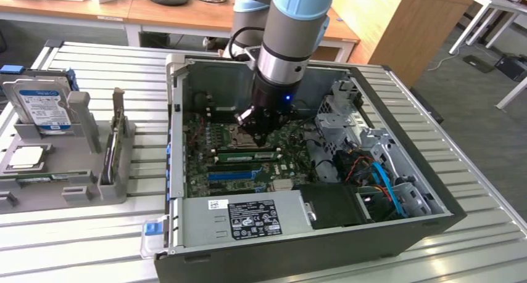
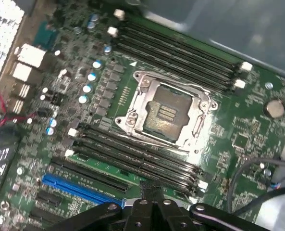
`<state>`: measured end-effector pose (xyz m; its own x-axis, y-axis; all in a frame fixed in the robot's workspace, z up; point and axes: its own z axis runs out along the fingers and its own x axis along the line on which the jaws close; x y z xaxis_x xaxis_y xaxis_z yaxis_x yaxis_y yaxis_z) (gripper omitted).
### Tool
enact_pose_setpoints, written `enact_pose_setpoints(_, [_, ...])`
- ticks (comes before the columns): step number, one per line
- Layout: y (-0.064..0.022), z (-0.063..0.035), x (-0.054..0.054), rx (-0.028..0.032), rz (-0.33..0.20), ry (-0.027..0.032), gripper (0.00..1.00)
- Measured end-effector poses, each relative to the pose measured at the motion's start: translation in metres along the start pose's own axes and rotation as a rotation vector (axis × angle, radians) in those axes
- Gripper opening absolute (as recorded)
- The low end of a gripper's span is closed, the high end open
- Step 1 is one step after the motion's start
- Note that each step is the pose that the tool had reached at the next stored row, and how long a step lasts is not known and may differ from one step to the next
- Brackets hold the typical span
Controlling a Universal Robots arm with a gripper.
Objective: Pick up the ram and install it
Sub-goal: 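Press down the ram until it locks into place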
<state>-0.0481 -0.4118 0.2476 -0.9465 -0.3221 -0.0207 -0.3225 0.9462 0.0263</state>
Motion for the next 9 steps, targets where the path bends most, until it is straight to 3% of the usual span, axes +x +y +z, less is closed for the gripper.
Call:
enact_pose_setpoints(2, [0.0000, 0.0003, 0.0000, 0.0030, 0.132, -0.0035, 0.11])
enact_pose_setpoints(3, [0.0000, 0.0005, 0.0000, 0.0040, 0.169, -0.0043, 0.11])
enact_pose_setpoints(9, [0.0000, 0.0007, 0.0000, 0.0083, 0.245, -0.0056, 0.11])
